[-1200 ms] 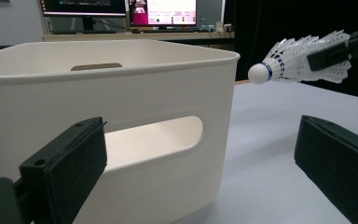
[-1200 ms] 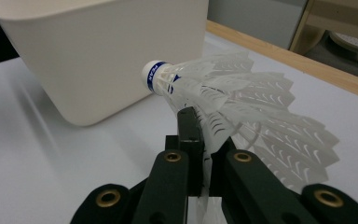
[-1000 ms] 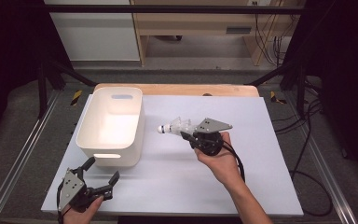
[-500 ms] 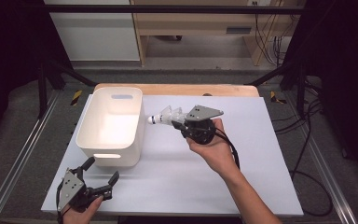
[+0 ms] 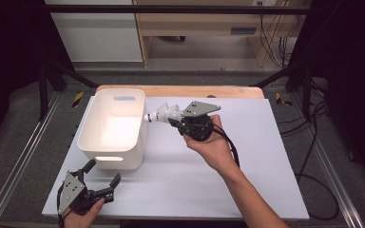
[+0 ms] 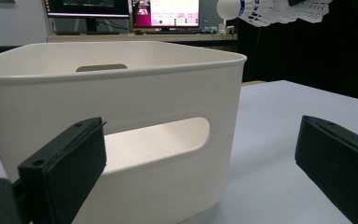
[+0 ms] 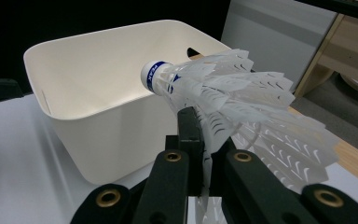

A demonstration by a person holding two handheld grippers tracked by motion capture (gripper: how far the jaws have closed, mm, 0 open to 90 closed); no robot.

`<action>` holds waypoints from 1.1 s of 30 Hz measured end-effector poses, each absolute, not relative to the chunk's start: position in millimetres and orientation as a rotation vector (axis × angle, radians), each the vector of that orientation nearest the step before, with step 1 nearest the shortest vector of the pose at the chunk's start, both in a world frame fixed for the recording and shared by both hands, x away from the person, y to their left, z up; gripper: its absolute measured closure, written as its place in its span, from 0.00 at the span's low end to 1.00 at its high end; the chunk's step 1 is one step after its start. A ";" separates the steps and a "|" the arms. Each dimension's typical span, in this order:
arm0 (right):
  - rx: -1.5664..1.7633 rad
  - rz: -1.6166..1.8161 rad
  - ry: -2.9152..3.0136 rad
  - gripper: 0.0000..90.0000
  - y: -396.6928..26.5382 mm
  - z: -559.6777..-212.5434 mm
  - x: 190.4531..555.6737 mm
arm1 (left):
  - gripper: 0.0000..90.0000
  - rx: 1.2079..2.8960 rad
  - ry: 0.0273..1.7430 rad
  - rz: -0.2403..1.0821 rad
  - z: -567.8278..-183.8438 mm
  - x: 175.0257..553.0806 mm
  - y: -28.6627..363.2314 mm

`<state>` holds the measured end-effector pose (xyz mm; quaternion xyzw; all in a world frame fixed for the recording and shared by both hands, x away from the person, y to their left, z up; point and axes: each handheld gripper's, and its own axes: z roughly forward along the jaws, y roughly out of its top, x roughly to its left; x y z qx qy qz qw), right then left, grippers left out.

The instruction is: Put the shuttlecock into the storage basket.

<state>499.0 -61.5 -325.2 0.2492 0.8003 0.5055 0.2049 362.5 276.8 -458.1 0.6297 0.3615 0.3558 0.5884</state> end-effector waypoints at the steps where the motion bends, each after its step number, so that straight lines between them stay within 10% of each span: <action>1: 0.692 1.409 2.234 0.99 -60.5 -324.6 499.7 | 0.02 1.468 0.842 0.828 -458.1 362.5 276.5; 33: 0.665 1.426 2.273 0.99 -10.0 -302.7 539.9 | 0.02 1.460 0.838 0.827 -457.5 363.2 276.2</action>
